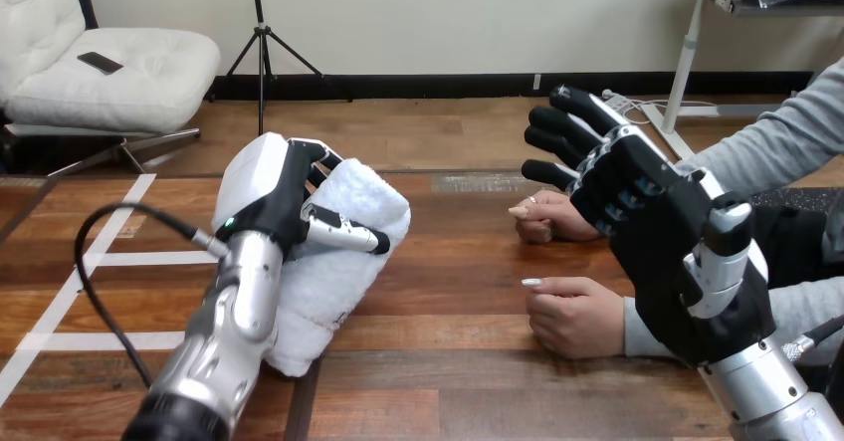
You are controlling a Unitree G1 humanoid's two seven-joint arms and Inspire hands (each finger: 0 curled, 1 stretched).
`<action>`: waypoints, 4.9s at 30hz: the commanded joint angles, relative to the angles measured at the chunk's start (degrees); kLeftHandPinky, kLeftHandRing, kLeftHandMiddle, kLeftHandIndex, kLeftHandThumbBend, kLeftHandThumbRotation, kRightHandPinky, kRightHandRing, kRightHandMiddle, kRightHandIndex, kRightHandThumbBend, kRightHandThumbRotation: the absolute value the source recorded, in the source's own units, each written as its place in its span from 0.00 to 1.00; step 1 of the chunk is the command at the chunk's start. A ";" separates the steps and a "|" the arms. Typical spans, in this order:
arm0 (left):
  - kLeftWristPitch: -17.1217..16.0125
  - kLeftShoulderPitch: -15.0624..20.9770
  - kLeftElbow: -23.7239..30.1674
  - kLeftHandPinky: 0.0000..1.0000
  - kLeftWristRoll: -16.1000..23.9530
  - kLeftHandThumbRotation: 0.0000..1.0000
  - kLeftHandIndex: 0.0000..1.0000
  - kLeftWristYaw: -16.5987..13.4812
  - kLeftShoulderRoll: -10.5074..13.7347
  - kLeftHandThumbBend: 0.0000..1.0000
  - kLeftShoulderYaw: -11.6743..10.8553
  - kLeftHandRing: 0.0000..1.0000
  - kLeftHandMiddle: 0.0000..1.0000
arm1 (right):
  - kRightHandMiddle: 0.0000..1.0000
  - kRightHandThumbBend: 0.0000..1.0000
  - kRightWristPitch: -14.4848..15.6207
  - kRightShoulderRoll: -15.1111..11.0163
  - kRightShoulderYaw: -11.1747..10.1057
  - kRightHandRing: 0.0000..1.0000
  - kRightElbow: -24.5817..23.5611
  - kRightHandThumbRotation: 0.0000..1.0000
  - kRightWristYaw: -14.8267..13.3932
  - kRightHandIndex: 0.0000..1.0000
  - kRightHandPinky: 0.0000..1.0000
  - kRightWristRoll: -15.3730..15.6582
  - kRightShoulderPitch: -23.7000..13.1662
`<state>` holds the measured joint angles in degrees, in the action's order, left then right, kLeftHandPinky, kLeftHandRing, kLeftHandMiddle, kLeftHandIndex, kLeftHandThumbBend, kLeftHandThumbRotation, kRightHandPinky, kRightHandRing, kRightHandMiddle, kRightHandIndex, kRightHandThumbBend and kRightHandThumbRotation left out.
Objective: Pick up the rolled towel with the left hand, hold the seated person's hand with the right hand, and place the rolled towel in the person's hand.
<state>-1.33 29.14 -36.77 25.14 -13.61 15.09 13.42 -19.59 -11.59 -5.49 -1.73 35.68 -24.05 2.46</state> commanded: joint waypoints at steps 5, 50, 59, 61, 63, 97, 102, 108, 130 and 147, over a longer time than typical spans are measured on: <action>-5.93 -11.26 32.20 0.30 -6.52 0.00 0.42 -3.32 -0.57 0.63 -10.54 0.34 0.40 | 0.90 0.99 -5.94 -1.69 -1.08 0.92 10.13 1.00 0.91 0.91 0.89 4.63 -7.18; -24.99 -27.53 42.42 0.32 -13.88 0.00 0.43 -6.24 -4.35 0.68 -17.12 0.34 0.39 | 0.88 0.85 -19.82 -11.15 -1.13 0.89 40.42 1.00 -6.40 0.87 0.88 21.06 -21.84; -29.00 -26.35 39.28 0.32 -16.06 0.00 0.43 -5.18 -5.01 0.67 -17.70 0.34 0.39 | 0.88 0.71 -22.84 -12.15 -0.47 0.89 47.19 1.00 -7.55 0.87 0.87 22.78 -24.61; -29.48 -26.14 38.92 0.31 -16.34 0.00 0.43 -5.03 -5.20 0.67 -17.80 0.34 0.40 | 0.88 0.70 -23.18 -12.27 -0.38 0.89 48.13 1.00 -7.76 0.87 0.88 23.03 -25.00; -30.47 -25.88 38.22 0.31 -16.75 0.00 0.43 -4.77 -5.40 0.67 -17.92 0.34 0.40 | 0.88 0.69 -24.17 -12.53 -0.27 0.89 49.50 1.00 -8.20 0.87 0.88 23.61 -25.57; -34.43 -24.96 35.67 0.30 -18.71 0.00 0.43 -1.51 -8.59 0.67 -18.78 0.34 0.39 | 0.84 0.58 -30.61 -16.84 2.80 0.82 59.61 1.00 -19.88 0.84 0.77 35.02 -31.20; -34.50 -24.96 35.38 0.30 -19.10 0.00 0.43 -0.95 -8.86 0.68 -18.95 0.34 0.39 | 0.84 0.55 -30.21 -17.61 3.50 0.82 60.41 1.00 -20.49 0.84 0.76 35.90 -31.85; -34.51 -25.04 35.52 0.29 -19.36 0.00 0.43 -0.11 -9.19 0.68 -19.21 0.34 0.39 | 0.84 0.58 -28.95 -18.43 4.24 0.81 61.34 0.98 -20.69 0.85 0.73 37.06 -32.71; -34.41 -25.32 35.96 0.29 -19.71 0.00 0.42 1.13 -9.79 0.68 -19.63 0.33 0.39 | 0.92 0.93 -20.57 -22.00 8.20 0.88 63.70 0.52 -16.99 0.91 0.78 40.88 -35.89; -34.41 -25.58 36.17 0.29 -19.54 0.00 0.42 1.46 -9.76 0.68 -19.87 0.33 0.39 | 0.94 1.00 -17.06 -23.56 11.59 0.92 65.55 0.42 -15.53 0.93 0.80 43.29 -37.52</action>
<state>-34.11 0.53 -2.68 6.30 -12.34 5.60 -5.60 -37.22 -33.61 5.21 63.24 20.08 18.63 -29.80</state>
